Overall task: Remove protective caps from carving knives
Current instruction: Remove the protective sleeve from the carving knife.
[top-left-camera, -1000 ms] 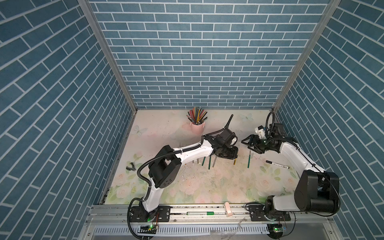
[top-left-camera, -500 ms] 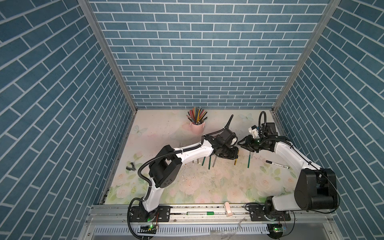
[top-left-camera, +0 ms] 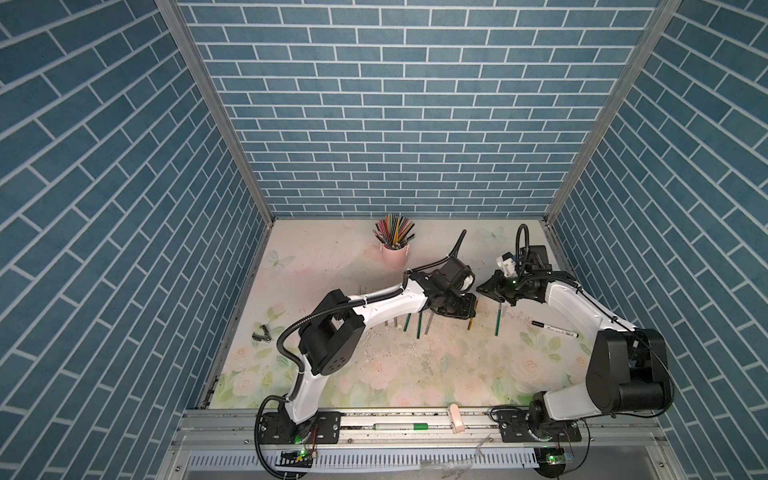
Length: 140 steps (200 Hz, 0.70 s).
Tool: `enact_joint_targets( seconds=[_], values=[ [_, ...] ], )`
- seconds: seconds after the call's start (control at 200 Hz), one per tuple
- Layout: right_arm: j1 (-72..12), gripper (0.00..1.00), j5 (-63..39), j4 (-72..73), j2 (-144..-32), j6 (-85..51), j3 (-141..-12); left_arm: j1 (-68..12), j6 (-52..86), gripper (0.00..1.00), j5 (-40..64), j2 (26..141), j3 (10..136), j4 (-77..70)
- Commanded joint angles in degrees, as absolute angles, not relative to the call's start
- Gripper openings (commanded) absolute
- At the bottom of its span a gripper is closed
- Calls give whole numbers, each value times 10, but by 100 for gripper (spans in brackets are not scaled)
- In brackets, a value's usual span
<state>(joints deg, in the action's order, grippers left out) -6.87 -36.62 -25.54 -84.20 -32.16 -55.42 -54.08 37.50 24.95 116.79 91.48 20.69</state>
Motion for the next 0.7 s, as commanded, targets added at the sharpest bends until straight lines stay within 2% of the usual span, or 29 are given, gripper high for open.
enact_joint_targets(
  seconds=[0.0,0.695],
  values=[
    [-72,0,-360,-249,-850,-330,-552,-538,363,0,246,1180,929,216],
    [-64,0,-338,-257,-932,-322,-680,-538,318,0,214,1159,887,289]
  ],
)
